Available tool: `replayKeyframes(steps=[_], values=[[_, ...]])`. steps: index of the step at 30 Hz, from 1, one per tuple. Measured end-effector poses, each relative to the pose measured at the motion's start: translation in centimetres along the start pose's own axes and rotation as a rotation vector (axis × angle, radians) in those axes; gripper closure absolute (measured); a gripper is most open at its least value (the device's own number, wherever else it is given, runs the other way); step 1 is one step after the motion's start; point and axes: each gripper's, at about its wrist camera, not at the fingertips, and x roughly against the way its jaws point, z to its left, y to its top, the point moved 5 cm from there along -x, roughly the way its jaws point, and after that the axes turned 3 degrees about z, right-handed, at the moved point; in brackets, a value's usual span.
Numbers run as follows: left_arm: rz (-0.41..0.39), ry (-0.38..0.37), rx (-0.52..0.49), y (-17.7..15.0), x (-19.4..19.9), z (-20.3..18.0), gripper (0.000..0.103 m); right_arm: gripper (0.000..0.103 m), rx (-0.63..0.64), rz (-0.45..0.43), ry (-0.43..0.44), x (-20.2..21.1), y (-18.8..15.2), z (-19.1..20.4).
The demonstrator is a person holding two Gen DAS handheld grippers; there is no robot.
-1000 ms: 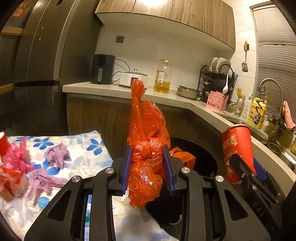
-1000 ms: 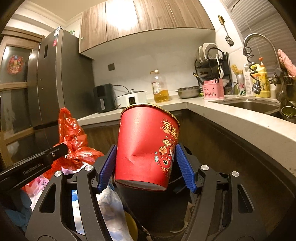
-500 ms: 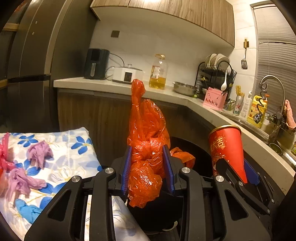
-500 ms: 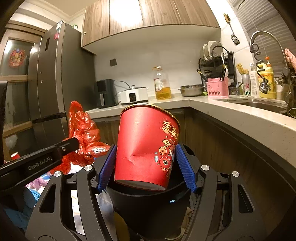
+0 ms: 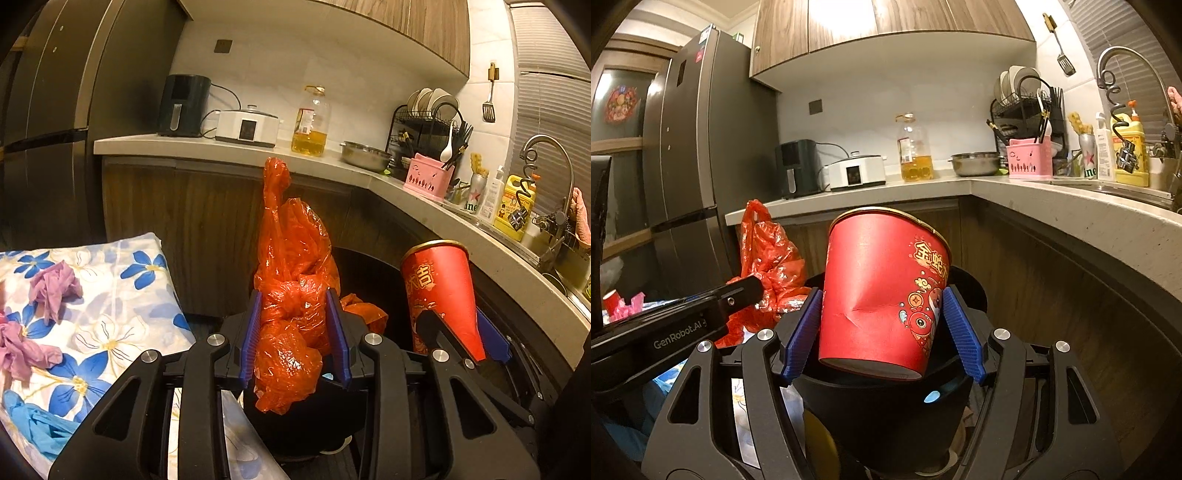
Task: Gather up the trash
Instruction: 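Open both tools to drop the red cup and red bag into the bin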
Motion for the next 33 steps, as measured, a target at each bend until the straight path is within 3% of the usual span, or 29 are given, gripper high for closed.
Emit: replayKeyframes(steps=[8,12,16,19,26,33], values=[[0.022,-0.008,0.011,-0.1,-0.9,0.5,0.066,0.036,0.009,0.004,-0.009,-0.6,-0.3,-0.2],[0.021,-0.016,0.026,0.0,-1.1,0.8,0.064,0.028,0.01,0.004,-0.013,-0.8,-0.4,-0.1],[0.028,-0.018,0.033,-0.1,-1.3,0.9,0.051,0.026,0.004,0.003,-0.018,-0.8,-0.5,-0.3],[0.02,-0.019,0.038,-0.1,-1.2,1.0,0.034,0.026,-0.002,0.001,-0.018,-0.5,-0.5,-0.3],[0.012,0.003,0.035,0.2,-0.5,1.5,0.028,0.026,-0.017,-0.004,-0.022,0.5,-0.4,-0.7],[-0.007,0.087,-0.016,0.0,2.0,1.8,0.022,0.025,-0.029,-0.003,-0.023,2.4,-0.2,-0.4]])
